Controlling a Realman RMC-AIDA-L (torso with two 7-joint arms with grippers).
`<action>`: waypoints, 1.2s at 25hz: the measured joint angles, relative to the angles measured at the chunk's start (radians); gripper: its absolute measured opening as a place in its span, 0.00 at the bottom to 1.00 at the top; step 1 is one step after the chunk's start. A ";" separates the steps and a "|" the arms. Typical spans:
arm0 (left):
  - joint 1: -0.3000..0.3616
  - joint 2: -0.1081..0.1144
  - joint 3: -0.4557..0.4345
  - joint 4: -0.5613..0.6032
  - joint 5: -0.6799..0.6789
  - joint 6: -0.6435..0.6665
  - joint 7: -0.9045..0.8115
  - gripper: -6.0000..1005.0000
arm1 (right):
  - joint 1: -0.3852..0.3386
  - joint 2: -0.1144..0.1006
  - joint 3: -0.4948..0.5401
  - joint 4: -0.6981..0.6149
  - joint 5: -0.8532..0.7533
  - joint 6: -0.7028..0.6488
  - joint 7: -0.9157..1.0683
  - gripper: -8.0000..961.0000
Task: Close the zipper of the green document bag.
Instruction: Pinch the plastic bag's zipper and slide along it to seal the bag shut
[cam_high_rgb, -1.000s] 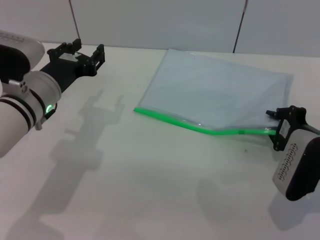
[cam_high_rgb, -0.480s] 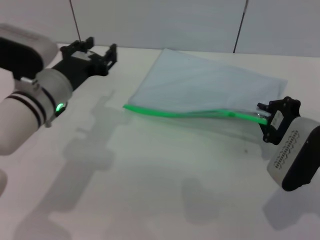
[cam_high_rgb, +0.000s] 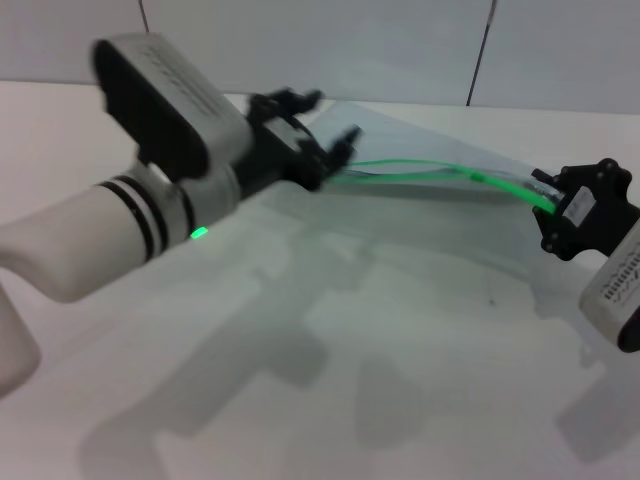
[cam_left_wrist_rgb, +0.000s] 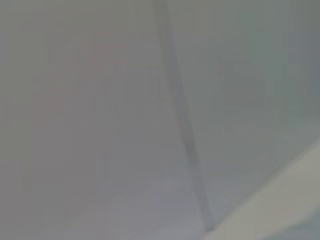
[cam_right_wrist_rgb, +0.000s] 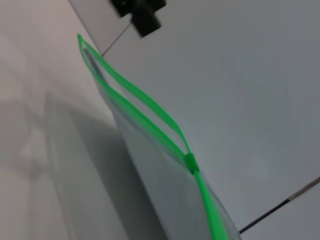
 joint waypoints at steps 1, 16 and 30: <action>-0.010 0.010 0.023 -0.007 0.019 0.000 0.000 0.59 | -0.002 0.000 0.003 0.000 0.000 -0.003 0.006 0.08; -0.057 0.017 0.131 -0.070 0.283 0.012 0.002 0.59 | -0.102 -0.002 0.071 -0.115 -0.031 -0.165 0.104 0.07; -0.074 -0.023 0.114 -0.079 0.537 0.028 0.013 0.59 | -0.123 -0.001 0.094 -0.144 -0.112 -0.208 0.195 0.06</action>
